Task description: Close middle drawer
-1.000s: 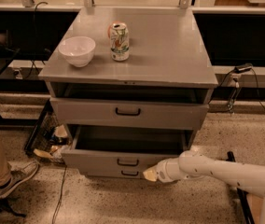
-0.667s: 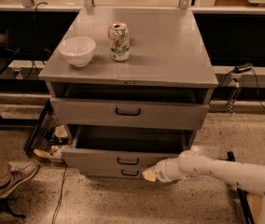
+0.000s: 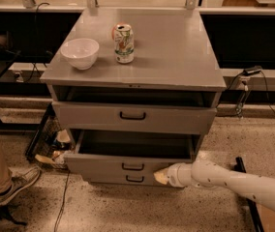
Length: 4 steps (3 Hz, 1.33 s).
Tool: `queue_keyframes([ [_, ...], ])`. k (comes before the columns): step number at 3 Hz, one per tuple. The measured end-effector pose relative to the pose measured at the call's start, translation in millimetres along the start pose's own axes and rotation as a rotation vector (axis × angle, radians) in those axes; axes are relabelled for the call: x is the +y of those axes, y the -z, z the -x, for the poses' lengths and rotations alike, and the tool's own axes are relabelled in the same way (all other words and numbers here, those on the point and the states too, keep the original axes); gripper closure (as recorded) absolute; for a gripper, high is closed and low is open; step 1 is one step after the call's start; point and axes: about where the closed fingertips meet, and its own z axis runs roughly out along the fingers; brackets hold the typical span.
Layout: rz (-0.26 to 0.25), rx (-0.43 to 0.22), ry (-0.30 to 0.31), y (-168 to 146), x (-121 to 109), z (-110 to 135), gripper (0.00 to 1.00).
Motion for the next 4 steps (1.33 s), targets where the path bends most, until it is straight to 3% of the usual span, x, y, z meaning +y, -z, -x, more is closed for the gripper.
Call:
queue_keyframes([
  [2,-0.051,-0.069,0.022,1.6,-38.1,20.1,1.00],
  [3,-0.051,-0.069,0.022,2.3,-37.0,18.9,1.00],
  [4,-0.057,-0.100,0.035,-2.0,-54.4,33.4,1.00],
])
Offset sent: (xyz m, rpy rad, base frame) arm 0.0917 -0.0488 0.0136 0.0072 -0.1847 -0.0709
